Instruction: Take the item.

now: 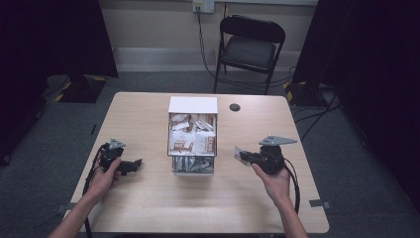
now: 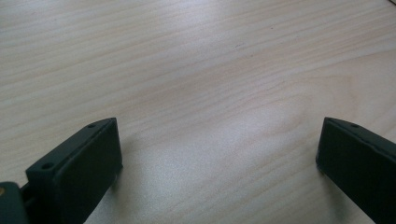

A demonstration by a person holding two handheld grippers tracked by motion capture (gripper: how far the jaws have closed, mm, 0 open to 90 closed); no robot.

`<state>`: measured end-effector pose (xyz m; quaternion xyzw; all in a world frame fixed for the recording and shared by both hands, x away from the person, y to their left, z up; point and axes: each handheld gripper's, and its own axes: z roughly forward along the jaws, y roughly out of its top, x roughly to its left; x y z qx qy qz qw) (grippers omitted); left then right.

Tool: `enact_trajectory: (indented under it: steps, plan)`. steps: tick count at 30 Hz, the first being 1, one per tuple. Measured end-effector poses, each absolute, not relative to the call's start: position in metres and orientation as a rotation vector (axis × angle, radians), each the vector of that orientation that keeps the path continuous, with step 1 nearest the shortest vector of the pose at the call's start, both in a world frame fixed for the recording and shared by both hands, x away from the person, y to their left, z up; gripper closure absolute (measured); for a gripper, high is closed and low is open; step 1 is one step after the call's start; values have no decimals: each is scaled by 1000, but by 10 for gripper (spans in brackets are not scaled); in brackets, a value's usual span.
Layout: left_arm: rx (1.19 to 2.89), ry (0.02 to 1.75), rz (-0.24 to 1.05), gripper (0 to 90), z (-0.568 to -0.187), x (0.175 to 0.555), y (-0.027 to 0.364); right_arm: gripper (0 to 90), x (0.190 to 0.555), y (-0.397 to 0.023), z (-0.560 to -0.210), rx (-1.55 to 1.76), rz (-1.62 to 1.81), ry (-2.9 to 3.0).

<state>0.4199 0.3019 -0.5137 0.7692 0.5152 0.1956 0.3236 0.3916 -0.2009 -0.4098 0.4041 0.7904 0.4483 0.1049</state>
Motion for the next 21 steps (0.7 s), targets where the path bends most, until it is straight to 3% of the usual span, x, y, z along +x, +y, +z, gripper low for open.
enact_trajectory:
  steps: [21]
  plan:
    - [2009, 1355, 511, 0, -514, 420, 301, 886, 413, -176, -430, 1201, 1260, 2394]
